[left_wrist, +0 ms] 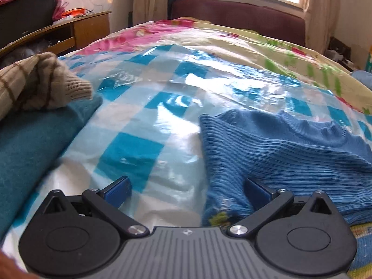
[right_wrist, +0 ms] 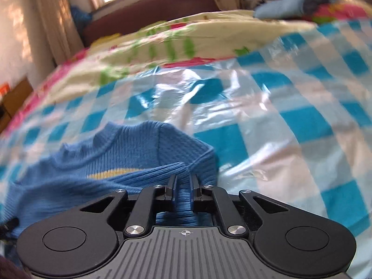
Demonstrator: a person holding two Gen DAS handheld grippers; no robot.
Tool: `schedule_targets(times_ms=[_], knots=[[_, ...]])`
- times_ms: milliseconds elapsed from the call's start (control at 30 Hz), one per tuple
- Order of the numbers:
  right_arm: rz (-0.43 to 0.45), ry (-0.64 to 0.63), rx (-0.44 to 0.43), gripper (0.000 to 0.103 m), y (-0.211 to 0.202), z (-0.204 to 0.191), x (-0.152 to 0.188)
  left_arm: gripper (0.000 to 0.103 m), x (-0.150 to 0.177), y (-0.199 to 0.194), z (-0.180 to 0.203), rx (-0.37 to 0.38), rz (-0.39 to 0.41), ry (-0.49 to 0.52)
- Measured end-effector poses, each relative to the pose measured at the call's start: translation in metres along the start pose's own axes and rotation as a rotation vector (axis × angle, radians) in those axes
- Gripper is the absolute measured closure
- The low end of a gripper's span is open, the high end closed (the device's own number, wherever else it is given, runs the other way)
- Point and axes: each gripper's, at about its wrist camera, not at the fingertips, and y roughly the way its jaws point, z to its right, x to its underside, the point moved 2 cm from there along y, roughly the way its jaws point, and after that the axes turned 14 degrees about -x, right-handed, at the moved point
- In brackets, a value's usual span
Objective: Fold small clothes
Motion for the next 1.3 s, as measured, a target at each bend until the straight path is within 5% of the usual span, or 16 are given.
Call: schedule_targets(times_ms=[133,167,267,467,700,1133,1300], knots=[[-0.006,0.009,0.021,0.091,-0.012,0.000,-0.005,0.000,0.001,-0.007,-0.002,-0.024,0.003,0.019],[0.001,0.011,0.007,0.084,-0.019,-0.001,-0.005,0.000,0.001,-0.012,-0.005,-0.035,0.015,0.031],[-0.007,0.013,-0.071,0.084,-0.048,-0.007,0.003,0.000,0.005,-0.032,-0.019,-0.039,0.029,0.071],[-0.103,0.034,-0.217,0.079,-0.127,-0.015,0.049,0.000,0.037,-0.086,-0.063,0.023,-0.003,0.157],[-0.232,0.013,-0.238,0.074,-0.190,-0.022,0.105,0.000,0.077,-0.132,-0.103,0.065,-0.090,0.231],[-0.310,0.117,-0.258,0.068,-0.203,-0.002,0.146,0.000,0.102,-0.159,-0.098,0.140,-0.151,0.319],[-0.309,0.122,-0.268,0.067,-0.206,-0.002,0.149,0.015,0.104,-0.164,-0.094,0.190,-0.172,0.317]])
